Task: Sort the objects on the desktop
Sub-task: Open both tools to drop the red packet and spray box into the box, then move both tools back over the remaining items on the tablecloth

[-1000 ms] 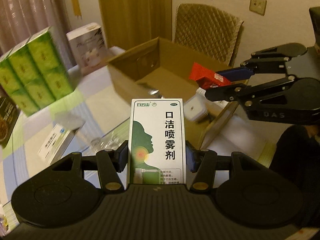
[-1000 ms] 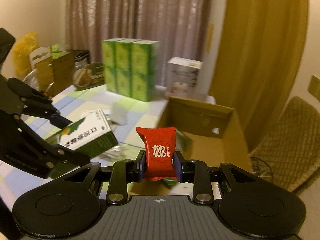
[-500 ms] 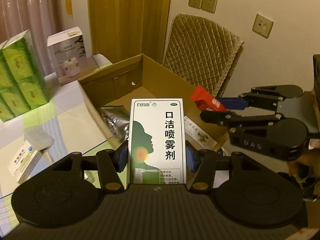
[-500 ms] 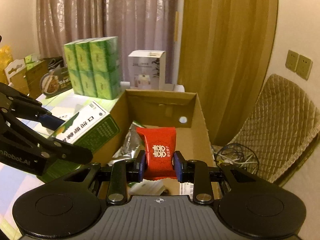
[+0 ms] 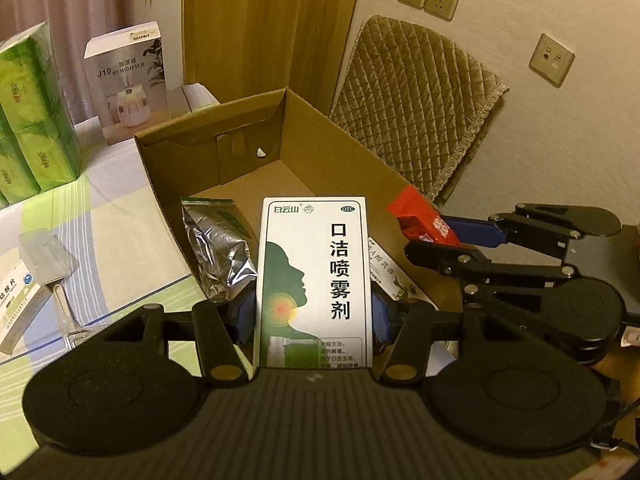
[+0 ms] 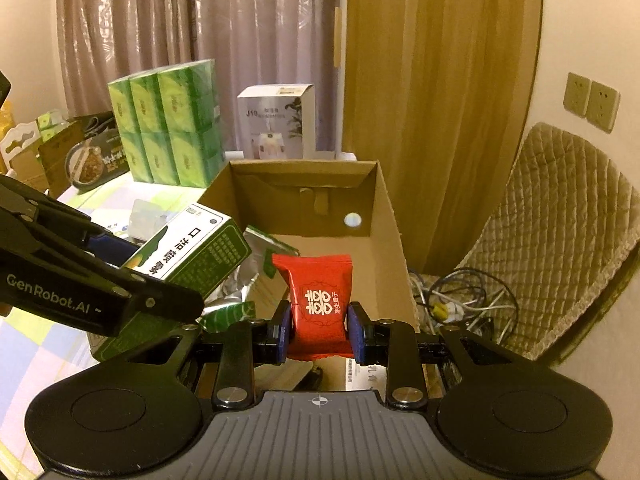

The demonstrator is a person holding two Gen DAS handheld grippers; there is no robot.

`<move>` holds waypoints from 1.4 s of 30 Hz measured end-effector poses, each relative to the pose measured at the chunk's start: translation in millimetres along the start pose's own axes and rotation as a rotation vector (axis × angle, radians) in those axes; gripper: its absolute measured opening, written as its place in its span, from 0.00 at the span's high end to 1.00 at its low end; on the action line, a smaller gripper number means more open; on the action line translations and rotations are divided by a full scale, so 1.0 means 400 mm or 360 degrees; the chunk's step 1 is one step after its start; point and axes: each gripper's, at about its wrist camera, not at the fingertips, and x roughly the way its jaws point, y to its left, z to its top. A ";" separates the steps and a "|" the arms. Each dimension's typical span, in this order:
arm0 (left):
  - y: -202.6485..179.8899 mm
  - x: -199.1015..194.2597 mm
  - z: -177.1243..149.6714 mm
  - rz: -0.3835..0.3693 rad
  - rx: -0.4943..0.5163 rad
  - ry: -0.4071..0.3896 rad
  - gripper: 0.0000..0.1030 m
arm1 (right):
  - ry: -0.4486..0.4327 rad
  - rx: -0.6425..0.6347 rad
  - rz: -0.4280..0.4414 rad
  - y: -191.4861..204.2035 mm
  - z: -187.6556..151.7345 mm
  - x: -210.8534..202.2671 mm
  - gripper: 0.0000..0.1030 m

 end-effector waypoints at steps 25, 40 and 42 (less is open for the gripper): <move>0.052 -0.044 -0.036 0.0047 -0.0068 -0.0051 0.44 | -0.0038 0.0050 -0.0001 0.014 -0.007 0.005 0.70; 0.086 -0.101 -0.109 0.0093 -0.0088 -0.0102 0.40 | -0.0038 0.0139 0.0007 0.022 -0.062 -0.059 0.53; 0.093 -0.118 -0.127 0.0111 -0.0092 -0.0114 0.38 | -0.0037 0.0149 0.0025 0.038 -0.075 -0.069 0.49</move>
